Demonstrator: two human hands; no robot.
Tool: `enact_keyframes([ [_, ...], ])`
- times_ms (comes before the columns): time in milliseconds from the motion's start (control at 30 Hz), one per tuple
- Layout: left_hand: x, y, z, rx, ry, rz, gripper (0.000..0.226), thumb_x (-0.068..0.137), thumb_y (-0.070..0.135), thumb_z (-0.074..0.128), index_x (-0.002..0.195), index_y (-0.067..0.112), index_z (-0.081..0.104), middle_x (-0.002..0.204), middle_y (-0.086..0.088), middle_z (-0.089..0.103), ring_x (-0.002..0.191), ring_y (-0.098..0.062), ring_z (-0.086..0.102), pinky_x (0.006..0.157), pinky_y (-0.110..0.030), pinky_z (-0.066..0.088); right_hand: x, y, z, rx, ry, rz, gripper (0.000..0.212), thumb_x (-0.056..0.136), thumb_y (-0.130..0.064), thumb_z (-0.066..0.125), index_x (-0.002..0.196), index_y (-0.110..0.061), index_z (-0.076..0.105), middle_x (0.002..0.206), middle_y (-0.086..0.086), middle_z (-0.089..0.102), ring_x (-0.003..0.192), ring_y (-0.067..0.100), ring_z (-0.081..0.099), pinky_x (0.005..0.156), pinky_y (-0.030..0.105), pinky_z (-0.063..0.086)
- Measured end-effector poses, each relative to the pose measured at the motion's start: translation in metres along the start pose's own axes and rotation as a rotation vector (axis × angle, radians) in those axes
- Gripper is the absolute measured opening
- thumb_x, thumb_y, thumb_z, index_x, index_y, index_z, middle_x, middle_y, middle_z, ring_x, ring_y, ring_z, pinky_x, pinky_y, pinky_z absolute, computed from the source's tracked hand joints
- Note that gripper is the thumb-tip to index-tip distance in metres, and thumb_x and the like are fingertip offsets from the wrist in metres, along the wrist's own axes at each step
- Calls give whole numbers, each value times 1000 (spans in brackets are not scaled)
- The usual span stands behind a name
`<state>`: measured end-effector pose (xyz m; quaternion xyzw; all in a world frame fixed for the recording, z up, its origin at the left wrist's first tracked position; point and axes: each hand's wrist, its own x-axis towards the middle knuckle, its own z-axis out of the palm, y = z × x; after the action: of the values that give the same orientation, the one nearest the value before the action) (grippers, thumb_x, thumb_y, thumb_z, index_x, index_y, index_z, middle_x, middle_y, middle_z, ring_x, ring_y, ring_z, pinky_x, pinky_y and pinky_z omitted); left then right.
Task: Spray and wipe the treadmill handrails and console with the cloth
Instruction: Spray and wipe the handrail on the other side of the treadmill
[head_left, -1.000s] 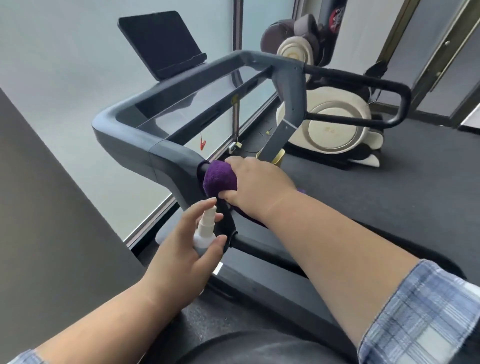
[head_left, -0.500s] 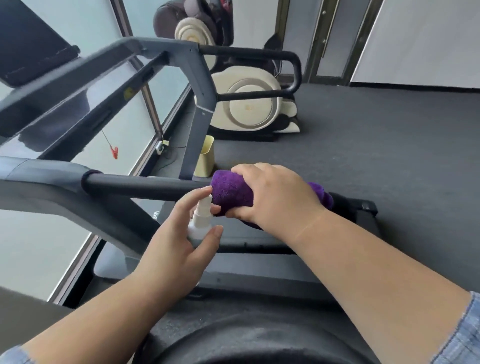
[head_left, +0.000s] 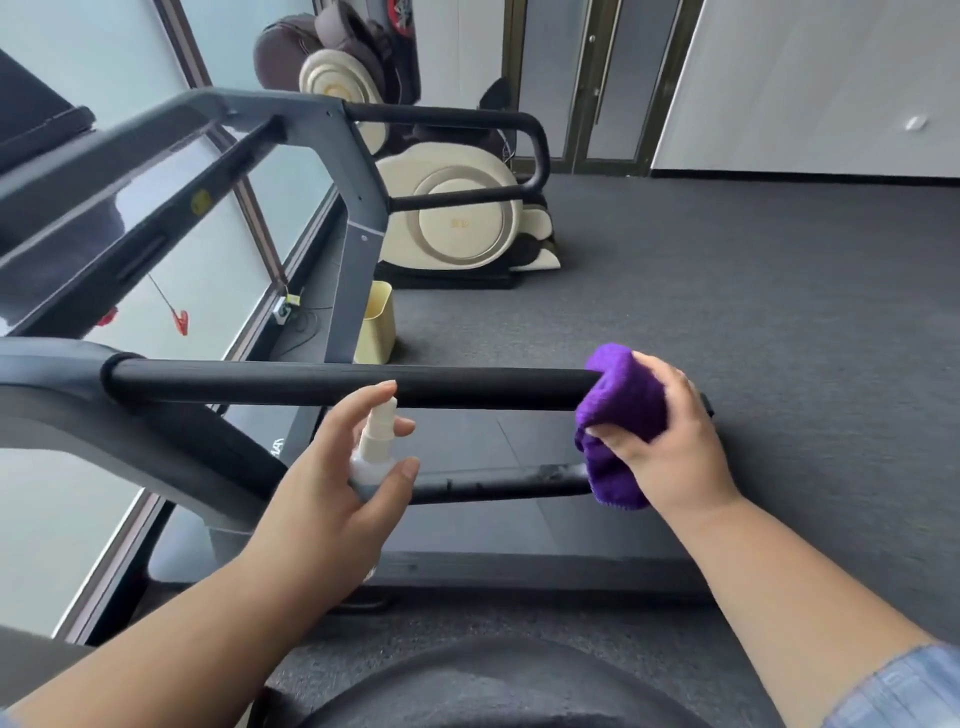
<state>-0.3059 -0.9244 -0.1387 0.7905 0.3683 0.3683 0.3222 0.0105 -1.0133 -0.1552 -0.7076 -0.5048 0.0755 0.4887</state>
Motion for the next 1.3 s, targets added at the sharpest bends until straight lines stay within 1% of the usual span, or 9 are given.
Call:
enact_keyframes([
  [133,-2,-5,-14,34,49,-49,61,82,58,57,139,61,35,118,28,64,61,-19,66,53,-20,53,-21,-2,-4,79,120,182,69,74,-35,85,117,-71,45,123,-30,59,110,-20,50,97,22,39],
  [267,3,-7,-37,40,150,-87,57,85,52,60,135,65,36,112,31,65,64,-17,66,49,-17,52,-25,-30,-2,143,259,98,63,66,-58,75,120,-67,45,125,-25,60,115,-9,55,101,26,41],
  [400,14,-9,-65,48,263,-133,57,91,37,66,129,69,38,105,30,65,68,-13,68,46,-10,48,-3,-71,11,119,162,-147,68,76,-55,78,136,-43,47,136,-13,54,129,12,52,110,35,39],
  [500,20,-10,-85,105,305,-155,60,93,33,66,125,72,35,99,30,64,73,-3,65,58,-20,46,18,-100,35,15,122,-348,67,82,-47,76,139,-26,47,133,-25,42,128,-7,41,110,15,29],
  [600,20,-11,-98,158,322,-191,60,93,34,65,124,75,33,96,33,63,74,3,63,58,-22,43,33,-131,65,-49,4,-387,69,80,-49,74,139,-25,49,133,-19,45,122,-7,40,105,9,27],
  [700,17,-13,-103,216,321,-230,59,92,40,63,123,78,31,86,23,66,68,-2,64,54,-22,42,43,-153,93,-152,-170,-392,73,79,-47,76,142,-24,49,139,-2,53,126,13,43,106,23,29],
  [833,16,-18,-111,304,292,-309,56,92,45,63,130,71,30,85,14,64,64,-8,63,52,-22,42,44,-156,116,-382,-363,-383,73,83,-64,63,145,-29,44,140,-3,55,126,24,50,105,37,39],
  [967,19,-22,-121,467,204,-359,56,90,47,62,132,62,28,84,14,58,62,-8,58,46,-28,42,40,-149,119,-435,-323,-411,75,81,-74,48,141,-30,45,131,-1,60,117,26,58,97,42,49],
  [1300,34,-29,-119,593,148,-472,46,92,38,59,128,51,33,72,11,57,53,-11,57,42,-24,37,40,-148,119,-465,-306,-440,72,80,-75,48,138,-31,45,125,-2,63,110,26,61,92,41,51],
])
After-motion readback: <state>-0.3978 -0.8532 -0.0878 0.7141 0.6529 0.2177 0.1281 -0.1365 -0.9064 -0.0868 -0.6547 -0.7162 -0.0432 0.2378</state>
